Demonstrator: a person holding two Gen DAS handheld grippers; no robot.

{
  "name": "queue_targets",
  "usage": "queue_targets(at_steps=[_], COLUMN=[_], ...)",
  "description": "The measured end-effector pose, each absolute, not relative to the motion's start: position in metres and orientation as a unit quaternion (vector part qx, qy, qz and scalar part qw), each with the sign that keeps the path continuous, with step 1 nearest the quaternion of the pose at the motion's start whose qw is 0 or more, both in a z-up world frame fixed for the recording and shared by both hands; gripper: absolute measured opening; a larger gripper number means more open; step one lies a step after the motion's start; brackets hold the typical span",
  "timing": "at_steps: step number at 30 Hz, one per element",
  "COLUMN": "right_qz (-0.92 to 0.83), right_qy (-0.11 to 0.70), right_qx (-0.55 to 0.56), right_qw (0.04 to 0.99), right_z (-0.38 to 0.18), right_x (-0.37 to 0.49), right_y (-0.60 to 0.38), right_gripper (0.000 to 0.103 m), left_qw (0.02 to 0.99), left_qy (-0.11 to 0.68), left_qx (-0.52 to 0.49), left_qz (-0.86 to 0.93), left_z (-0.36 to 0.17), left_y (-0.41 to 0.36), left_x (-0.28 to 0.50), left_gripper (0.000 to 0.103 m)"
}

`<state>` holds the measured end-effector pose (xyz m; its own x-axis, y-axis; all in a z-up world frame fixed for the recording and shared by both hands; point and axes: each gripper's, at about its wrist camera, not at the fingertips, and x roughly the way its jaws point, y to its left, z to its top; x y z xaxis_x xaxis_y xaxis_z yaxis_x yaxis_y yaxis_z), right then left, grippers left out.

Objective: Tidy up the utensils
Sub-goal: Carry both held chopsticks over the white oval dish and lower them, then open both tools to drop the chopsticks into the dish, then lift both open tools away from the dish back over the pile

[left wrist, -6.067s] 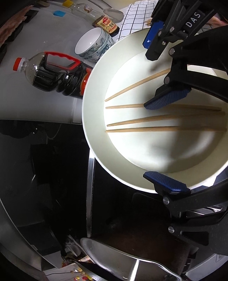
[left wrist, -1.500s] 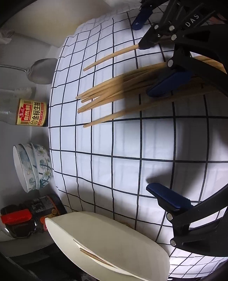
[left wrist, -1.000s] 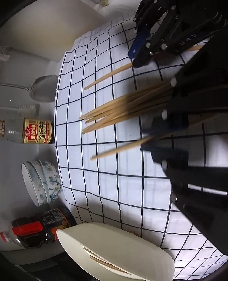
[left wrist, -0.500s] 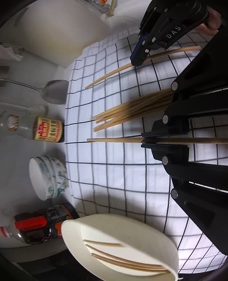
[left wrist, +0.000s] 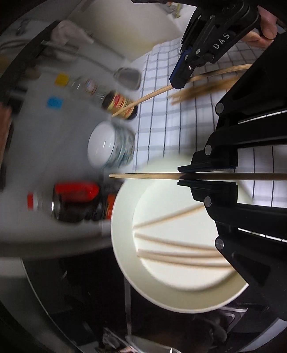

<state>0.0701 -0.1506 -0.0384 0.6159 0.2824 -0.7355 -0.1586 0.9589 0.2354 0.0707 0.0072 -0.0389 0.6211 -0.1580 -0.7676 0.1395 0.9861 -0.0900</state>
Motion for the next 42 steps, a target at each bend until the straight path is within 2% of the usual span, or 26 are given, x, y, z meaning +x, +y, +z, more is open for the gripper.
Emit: queue_targets(at_steps=[6, 12, 26, 32, 36, 41, 42], right_qz=[0.174, 0.192, 0.154, 0.149, 0.15, 0.144, 0.143], right_qy=[0.437, 0.46, 0.536, 0.542, 0.534, 0.528, 0.526], right_qx=[0.065, 0.064, 0.058, 0.052, 0.047, 0.046, 0.047], right_qw=[0.88, 0.864, 0.828, 0.826, 0.831, 0.836, 0.837], right_z=[-0.041, -0.051, -0.104, -0.109, -0.104, -0.098, -0.096], right_x=[0.11, 0.143, 0.18, 0.182, 0.18, 0.175, 0.173], right_y=[-0.069, -0.014, 0.014, 0.016, 0.017, 0.011, 0.009], right_gripper=[0.006, 0.006, 0.006, 0.006, 0.01, 0.011, 0.012], left_qw=[0.9, 0.892, 0.868, 0.856, 0.857, 0.864, 0.864], left_qy=[0.434, 0.45, 0.493, 0.513, 0.513, 0.502, 0.501], left_qx=[-0.036, -0.052, -0.054, -0.048, -0.046, -0.042, -0.043], left_qz=[-0.029, -0.021, -0.038, -0.035, -0.02, -0.007, -0.005], left_z=[-0.045, -0.066, -0.113, -0.125, -0.124, -0.115, -0.113], left_y=[0.086, 0.129, 0.141, 0.14, 0.142, 0.146, 0.146], left_x=[0.101, 0.13, 0.164, 0.169, 0.166, 0.159, 0.157], left_gripper=[0.007, 0.007, 0.007, 0.008, 0.032, 0.039, 0.045])
